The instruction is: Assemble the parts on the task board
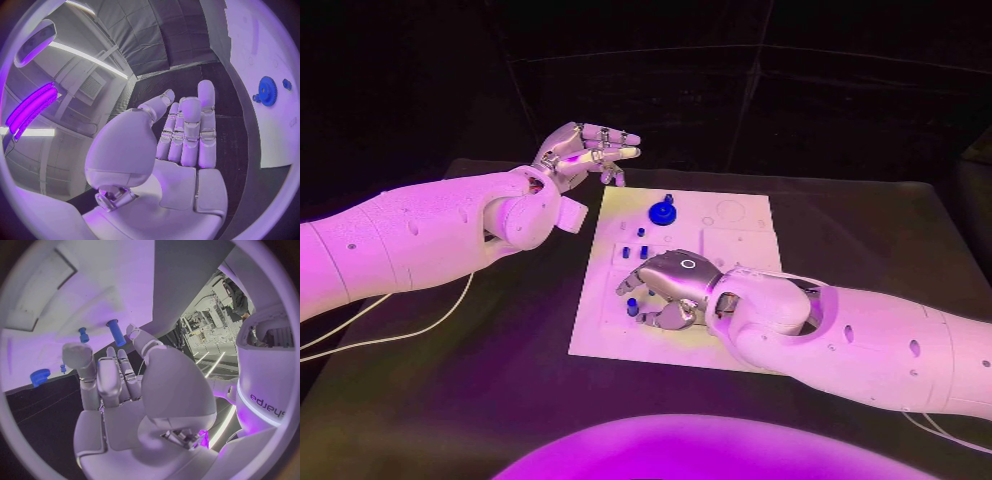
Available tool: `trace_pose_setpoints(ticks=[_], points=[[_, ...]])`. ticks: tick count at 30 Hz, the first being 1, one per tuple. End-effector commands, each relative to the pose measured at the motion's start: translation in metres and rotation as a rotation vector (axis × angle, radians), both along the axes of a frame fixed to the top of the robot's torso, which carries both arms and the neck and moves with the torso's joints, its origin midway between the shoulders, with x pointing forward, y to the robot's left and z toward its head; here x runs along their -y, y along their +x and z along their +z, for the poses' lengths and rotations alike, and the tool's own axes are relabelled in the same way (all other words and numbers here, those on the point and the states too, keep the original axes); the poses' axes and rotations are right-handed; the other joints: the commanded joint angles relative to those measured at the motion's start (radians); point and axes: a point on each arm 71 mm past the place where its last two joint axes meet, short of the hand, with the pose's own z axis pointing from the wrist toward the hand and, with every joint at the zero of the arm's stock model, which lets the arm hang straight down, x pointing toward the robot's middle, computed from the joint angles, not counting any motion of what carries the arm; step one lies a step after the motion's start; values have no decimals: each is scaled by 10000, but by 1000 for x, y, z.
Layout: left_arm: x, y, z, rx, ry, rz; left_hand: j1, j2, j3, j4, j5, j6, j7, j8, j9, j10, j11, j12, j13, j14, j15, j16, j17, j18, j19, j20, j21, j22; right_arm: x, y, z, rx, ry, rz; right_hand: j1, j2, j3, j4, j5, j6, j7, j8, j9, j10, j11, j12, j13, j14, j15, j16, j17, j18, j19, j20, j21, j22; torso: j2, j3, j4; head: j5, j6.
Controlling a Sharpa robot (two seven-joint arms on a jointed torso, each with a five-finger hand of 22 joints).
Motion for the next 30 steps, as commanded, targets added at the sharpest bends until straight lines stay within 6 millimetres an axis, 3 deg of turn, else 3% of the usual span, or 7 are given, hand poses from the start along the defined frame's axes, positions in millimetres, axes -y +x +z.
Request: trace_pose_setpoints(ticks=[1,10,15,18,21,23,30], points=[[0,0,1,-10,-86,-107,45,53,-66,20,15,28,48,3,-12,-75,26,68,0,-92,12,-31,-6,136,-54,-19,-32,-9,12,-2,11,-54,1285,-303,117,29,-204,26,106,-13,55,27,19,-20,-32,180,22,50,16,-34,-36,53,-4,16,-56,-18,-37,-20,-24,-45,10],[-1,0,1,-22,-72,-86,45,53,-66,20,15,28,48,3,-12,-75,26,68,0,-92,12,-31,-6,136,-54,-19,-32,-9,81,15,46,-861,2630,-2409,-67,318,-589,302,425,865,143,379,154,1795,-205,1419,217,154,-104,113,136,-39,295,-70,294,445,-107,-28,-103,-315,80],[-1,0,1,-24,-69,-78,45,53,-66,20,15,28,48,3,-12,-75,26,68,0,-92,12,-31,-6,136,-54,-19,-32,-9,128,26,48,-2228,2556,-4175,-650,232,-894,751,823,1423,-250,709,231,3682,-712,2467,700,442,-475,846,1260,-240,777,-373,1172,1641,-127,-60,-130,-533,111],[-1,-1,1,-27,-77,-99,45,53,-66,20,15,28,48,3,-12,-75,26,68,0,-92,12,-31,-6,136,-54,-19,-32,-9,153,30,45,-2679,2293,-5090,-1026,89,-1311,1069,955,1662,-514,884,256,4576,-978,3364,1356,491,-711,1039,1504,-316,934,-611,1470,2025,-136,-75,-156,-791,124],[1,-2,1,-31,-96,-146,45,53,-66,20,15,28,48,3,-12,-75,26,68,0,-92,12,-31,-6,136,-54,-19,-32,-9,171,32,42,-2783,1871,-5778,-1388,22,-1899,1499,1434,1738,-678,1039,271,4614,-1085,4405,2343,508,-815,1154,1614,-373,1019,-757,1659,2273,-137,-78,-173,-914,127],[2,-2,1,-34,-110,-178,45,53,-66,20,15,28,48,3,-12,-75,26,68,0,-92,12,-31,-6,136,-54,-19,-32,-9,181,32,39,-2745,1452,-6188,-1665,71,-2458,1942,1788,1803,-724,1232,334,4756,-1195,6607,4830,574,-844,1421,2027,-446,1120,-805,1922,2647,-121,-67,-172,-1021,143],[2,-3,1,-47,-121,-211,45,53,-66,20,15,28,48,3,-12,-75,26,68,0,-92,12,-31,-6,136,-54,-19,-32,-9,197,24,27,-2742,-34,-6999,-1637,285,-3711,2988,1186,1719,-747,1694,544,4923,-1171,10033,9007,673,-888,1951,2966,-535,1216,-832,2338,3255,-136,-70,-212,-1202,116]])
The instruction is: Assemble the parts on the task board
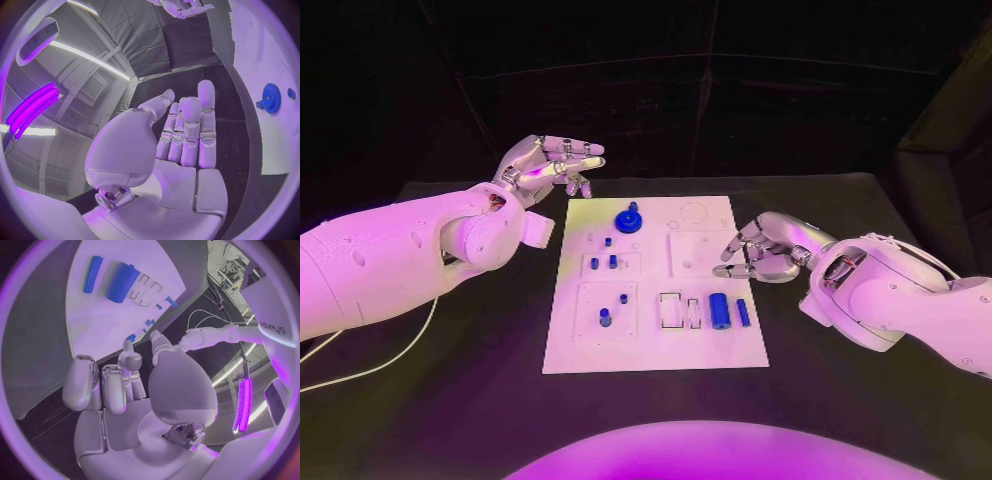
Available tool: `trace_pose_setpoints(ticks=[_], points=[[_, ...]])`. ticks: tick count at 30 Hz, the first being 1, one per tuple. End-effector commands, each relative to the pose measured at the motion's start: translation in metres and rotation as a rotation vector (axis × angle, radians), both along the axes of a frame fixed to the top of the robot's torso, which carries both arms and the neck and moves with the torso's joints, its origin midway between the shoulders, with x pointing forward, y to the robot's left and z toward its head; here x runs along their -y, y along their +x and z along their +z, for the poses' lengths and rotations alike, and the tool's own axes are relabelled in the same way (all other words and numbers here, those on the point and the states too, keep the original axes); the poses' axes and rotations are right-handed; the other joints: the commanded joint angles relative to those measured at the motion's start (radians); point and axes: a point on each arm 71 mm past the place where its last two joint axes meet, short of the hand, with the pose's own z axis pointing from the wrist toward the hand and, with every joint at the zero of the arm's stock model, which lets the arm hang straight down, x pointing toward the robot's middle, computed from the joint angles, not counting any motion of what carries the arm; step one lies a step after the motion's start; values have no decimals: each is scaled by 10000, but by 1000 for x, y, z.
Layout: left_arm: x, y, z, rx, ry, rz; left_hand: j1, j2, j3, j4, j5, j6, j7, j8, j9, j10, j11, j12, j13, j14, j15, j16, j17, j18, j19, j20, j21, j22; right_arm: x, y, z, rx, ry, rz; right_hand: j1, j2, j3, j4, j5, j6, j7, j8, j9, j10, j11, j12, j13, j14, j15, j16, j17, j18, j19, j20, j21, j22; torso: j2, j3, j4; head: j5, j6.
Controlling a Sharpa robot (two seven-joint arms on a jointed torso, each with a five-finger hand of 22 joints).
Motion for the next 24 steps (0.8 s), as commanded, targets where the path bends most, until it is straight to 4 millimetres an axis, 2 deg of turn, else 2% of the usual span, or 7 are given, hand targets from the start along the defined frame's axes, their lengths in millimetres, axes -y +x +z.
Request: trace_pose_setpoints(ticks=[1,3,9,20,24], points=[[1,-1,1,4,-98,-121,45,53,-74,20,15,27,48,3,-12,-77,26,69,0,-93,13,-34,-14,136,-53,-18,-36,-15,4,-5,-9,-643,-1198,-440,107,91,-381,294,-286,-44,-49,130,66,79,-7,557,729,656,-39,83,305,-215,50,7,67,99,-9,-7,-45,-52,-20],[2,-1,1,-6,-103,-141,44,53,-94,21,15,24,50,2,-12,-84,28,71,-1,-99,14,-43,-35,136,-51,-17,-47,-24,5,-8,-13,-805,-1509,-447,237,134,-634,546,-342,-93,-53,217,111,81,6,790,1069,661,-36,125,379,-225,55,16,111,162,0,-9,-14,-85,-19],[2,-1,0,-58,-95,-172,44,53,-94,21,15,24,50,2,-12,-84,28,71,-1,-99,14,-43,-35,136,-51,-17,-47,-24,2,-15,-24,-1132,-2082,-386,353,114,-1048,993,-411,-156,-44,354,180,63,5,968,1401,670,-23,180,479,-233,53,26,159,232,0,-12,18,-129,-18],[1,-2,-2,-91,-89,-177,44,53,-94,21,15,24,50,2,-12,-84,28,71,-1,-99,14,-43,-35,136,-51,-17,-47,-24,-10,-19,-35,-1186,-2586,-117,352,108,-1279,1077,-490,-72,-88,520,276,132,-23,1150,1695,687,-42,240,602,-247,67,14,223,331,13,-5,2,-78,-34],[1,-2,-2,-102,-92,-189,41,55,-107,25,15,22,51,0,-12,-89,30,72,-1,-103,16,-49,-47,135,-50,-16,-55,-30,-18,-19,-39,-1160,-2572,46,349,148,-1301,1074,-447,-81,-90,539,292,128,-26,1154,1715,680,-45,227,571,-247,62,13,221,328,30,-2,5,-122,-36]])
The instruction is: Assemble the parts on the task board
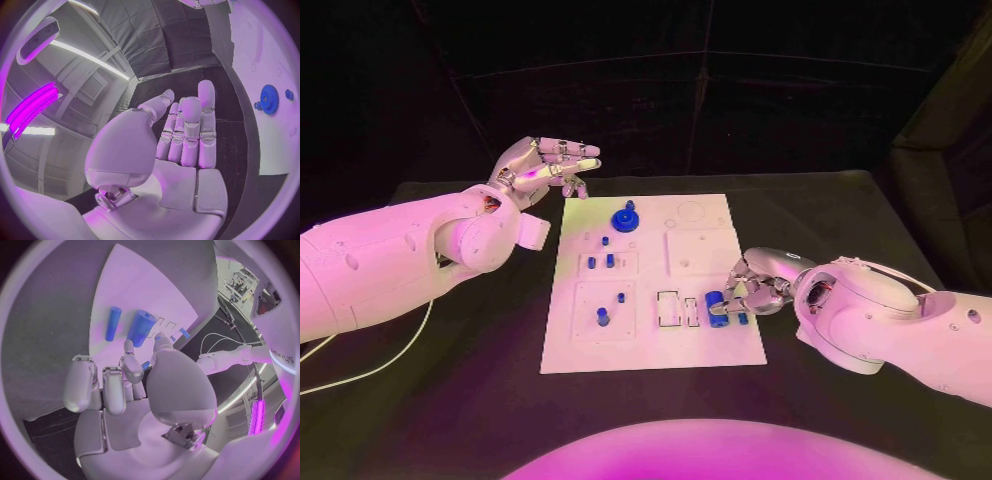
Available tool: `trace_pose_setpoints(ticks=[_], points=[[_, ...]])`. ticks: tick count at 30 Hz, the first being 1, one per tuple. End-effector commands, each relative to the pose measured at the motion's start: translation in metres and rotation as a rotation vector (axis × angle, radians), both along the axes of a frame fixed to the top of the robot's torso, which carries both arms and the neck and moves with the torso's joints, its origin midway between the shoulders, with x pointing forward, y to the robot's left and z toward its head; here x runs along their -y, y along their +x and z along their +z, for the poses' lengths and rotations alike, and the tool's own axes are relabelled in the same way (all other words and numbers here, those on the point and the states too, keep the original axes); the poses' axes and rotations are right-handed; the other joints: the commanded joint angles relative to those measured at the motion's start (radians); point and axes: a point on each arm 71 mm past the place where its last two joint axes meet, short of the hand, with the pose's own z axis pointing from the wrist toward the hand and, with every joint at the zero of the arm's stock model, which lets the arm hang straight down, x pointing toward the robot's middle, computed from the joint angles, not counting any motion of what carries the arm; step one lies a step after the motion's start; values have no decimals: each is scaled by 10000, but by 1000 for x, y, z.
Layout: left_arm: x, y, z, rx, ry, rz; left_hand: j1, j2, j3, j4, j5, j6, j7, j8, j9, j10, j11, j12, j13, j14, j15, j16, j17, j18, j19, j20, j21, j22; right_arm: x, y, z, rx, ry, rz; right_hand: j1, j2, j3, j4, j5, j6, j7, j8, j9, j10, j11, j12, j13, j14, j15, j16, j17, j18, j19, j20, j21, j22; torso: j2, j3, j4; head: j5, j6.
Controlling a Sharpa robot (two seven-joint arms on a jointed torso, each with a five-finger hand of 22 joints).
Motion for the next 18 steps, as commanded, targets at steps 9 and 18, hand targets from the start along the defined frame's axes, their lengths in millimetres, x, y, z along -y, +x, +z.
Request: trace_pose_setpoints(ticks=[9,18], points=[[1,-1,0,-39,-101,-149,41,55,-67,-17,15,21,52,0,-12,-53,-6,33,-1,-68,-19,-49,-21,136,-50,-16,-55,-15,-10,2,-13,-167,-682,238,130,259,-116,-18,187,-69,-68,109,62,22,19,26,58,673,-41,19,559,-91,41,14,49,-6,13,-5,9,-12,-27],[1,-2,0,-64,-100,-167,41,55,-67,-17,15,21,52,0,-12,-53,-6,33,-1,-68,-19,-49,-21,136,-50,-16,-55,-15,-19,2,-24,-275,-1021,373,484,499,-145,-94,477,-140,-58,200,145,-7,27,22,161,674,-31,34,597,-99,33,26,81,49,20,-8,29,15,-33]])
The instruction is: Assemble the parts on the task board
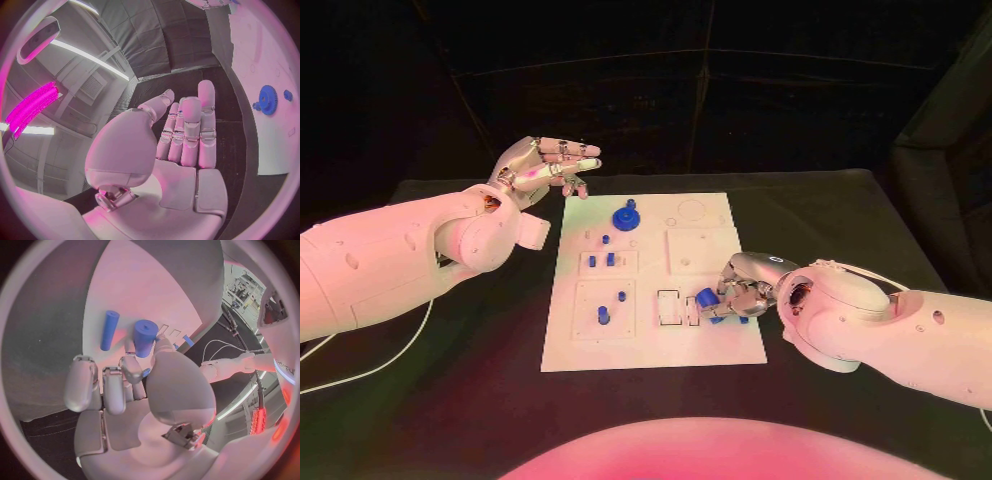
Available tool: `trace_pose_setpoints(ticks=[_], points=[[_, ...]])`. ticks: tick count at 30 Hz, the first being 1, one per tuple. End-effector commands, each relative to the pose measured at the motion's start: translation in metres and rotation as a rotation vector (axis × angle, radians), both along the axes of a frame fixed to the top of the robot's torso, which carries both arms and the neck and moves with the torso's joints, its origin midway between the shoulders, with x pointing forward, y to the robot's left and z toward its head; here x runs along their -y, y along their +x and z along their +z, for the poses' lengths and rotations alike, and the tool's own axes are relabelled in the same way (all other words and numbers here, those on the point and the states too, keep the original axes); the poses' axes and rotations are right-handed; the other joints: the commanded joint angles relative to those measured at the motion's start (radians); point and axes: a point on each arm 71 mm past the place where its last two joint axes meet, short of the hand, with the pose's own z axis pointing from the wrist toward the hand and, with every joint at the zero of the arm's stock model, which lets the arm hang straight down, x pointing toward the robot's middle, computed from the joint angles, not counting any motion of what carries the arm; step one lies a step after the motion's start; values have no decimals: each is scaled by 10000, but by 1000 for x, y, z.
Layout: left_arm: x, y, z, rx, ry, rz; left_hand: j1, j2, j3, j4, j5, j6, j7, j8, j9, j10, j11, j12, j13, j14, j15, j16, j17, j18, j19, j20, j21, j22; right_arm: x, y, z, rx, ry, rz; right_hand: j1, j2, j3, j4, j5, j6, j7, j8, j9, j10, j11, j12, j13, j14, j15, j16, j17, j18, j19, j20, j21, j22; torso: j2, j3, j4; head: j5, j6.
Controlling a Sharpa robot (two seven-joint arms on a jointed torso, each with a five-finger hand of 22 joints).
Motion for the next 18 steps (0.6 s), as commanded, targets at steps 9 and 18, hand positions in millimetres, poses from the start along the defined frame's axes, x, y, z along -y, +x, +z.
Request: trace_pose_setpoints(ticks=[9,18], points=[[0,-1,1,-28,-87,-119,41,55,-67,-17,15,21,51,0,-12,-53,-6,33,-1,-68,-19,-49,-9,136,-50,-16,-55,-17,-4,-4,-8,89,-346,11,589,418,-81,-93,825,49,-29,136,107,45,-11,52,196,690,-55,78,692,-117,58,14,114,135,13,-12,-7,21,30],[-1,-1,0,-38,-84,-111,41,55,-67,-17,15,21,51,0,-12,-53,-6,33,-1,-68,-19,-49,-9,136,-50,-16,-55,-17,-1,-10,8,1265,1188,-458,824,670,-129,-111,1631,324,-144,268,259,181,-117,135,392,735,-144,186,933,-153,127,-67,249,339,20,-11,24,0,85]])
